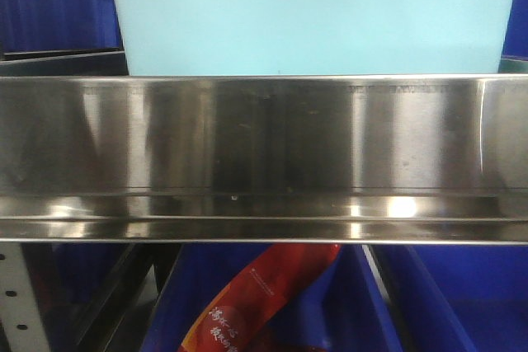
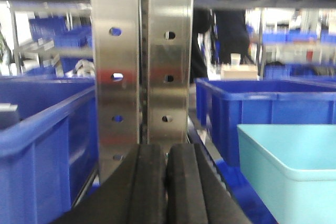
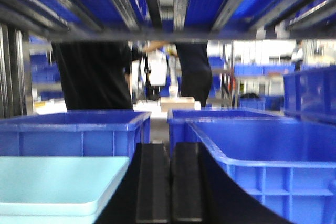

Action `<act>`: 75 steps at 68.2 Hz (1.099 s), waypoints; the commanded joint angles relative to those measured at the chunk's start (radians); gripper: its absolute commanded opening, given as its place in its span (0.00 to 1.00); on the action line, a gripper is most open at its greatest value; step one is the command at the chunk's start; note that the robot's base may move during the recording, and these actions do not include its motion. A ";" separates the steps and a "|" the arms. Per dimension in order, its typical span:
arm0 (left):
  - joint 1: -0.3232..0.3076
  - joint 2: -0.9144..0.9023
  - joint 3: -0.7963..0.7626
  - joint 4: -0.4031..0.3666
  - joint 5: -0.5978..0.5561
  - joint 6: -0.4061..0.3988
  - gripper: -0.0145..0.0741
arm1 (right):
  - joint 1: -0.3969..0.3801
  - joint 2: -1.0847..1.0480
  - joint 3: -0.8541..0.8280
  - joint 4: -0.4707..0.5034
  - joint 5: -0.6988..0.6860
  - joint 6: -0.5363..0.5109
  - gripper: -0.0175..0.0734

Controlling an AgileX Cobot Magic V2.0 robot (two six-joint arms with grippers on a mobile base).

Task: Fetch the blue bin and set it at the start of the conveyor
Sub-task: 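Reach both grippers toward the rims of the light teal bin on the shelf, then close both grippers on opposite rims of the teal bin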

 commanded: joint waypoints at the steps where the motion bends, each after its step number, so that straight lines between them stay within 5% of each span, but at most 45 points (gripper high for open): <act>1: -0.007 0.086 -0.081 0.002 0.052 0.004 0.36 | 0.002 0.081 -0.090 0.003 0.058 -0.006 0.13; 18: -0.024 0.325 -0.207 -0.040 0.120 0.004 0.81 | 0.002 0.252 -0.160 -0.011 0.061 -0.006 0.83; 24: -0.111 0.366 -0.231 -0.040 0.138 0.020 0.85 | 0.002 0.283 -0.168 -0.053 0.057 -0.006 0.82; 33: -0.325 0.446 -0.278 -0.015 0.150 0.082 0.84 | 0.016 0.348 -0.239 -0.044 0.163 -0.008 0.82; 44: -0.500 0.644 -0.387 -0.011 0.148 0.082 0.84 | 0.117 0.491 -0.390 -0.042 0.295 -0.024 0.82; 63: -0.529 1.064 -0.807 -0.039 0.331 0.012 0.84 | 0.223 0.825 -0.692 -0.042 0.553 -0.020 0.82; 75: -0.529 1.288 -1.090 0.132 0.565 -0.195 0.84 | 0.223 1.040 -0.941 -0.065 0.775 0.067 0.82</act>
